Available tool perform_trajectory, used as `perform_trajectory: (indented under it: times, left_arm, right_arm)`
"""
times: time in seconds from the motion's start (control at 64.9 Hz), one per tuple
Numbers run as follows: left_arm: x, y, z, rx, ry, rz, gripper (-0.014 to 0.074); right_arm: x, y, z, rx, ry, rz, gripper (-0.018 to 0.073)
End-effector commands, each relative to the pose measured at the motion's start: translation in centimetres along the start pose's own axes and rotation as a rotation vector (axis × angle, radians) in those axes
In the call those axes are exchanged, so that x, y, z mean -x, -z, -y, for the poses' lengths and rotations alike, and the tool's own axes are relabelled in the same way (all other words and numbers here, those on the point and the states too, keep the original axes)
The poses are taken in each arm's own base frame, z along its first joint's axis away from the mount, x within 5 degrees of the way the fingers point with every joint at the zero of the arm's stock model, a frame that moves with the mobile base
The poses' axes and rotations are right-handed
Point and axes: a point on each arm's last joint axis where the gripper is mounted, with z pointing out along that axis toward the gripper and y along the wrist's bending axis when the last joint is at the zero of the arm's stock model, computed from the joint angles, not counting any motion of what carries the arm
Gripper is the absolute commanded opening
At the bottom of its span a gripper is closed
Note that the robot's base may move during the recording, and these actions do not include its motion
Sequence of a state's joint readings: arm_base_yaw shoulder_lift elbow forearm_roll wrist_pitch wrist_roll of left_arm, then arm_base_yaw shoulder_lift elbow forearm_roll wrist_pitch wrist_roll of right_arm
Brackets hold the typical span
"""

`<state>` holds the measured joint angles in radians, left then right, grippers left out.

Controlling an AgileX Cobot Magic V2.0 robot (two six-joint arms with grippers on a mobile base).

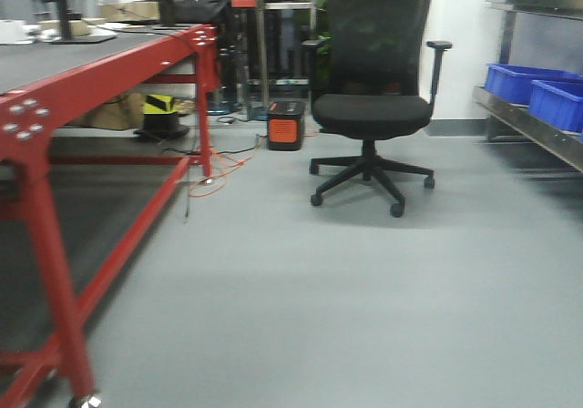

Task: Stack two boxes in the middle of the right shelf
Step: 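Hold the boxes raised while the base drives to the steel shelf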

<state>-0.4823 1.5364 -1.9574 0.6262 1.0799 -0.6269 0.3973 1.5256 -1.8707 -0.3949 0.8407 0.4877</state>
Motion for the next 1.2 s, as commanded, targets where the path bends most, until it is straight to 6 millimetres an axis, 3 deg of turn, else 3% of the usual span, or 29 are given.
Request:
perform_trajectory:
  times: [0.0, 1.186]
  left_arm:
    - [0.81, 0.76, -0.50, 0.007, 0.002, 0.057, -0.0111]
    - [0.81, 0.76, -0.50, 0.007, 0.002, 0.057, -0.0111]
  right_arm:
    - [1.31, 1.12, 0.22, 0.017, 0.004, 0.095, -0.0155]
    - [1.31, 1.12, 0.22, 0.017, 0.004, 0.095, -0.0155]
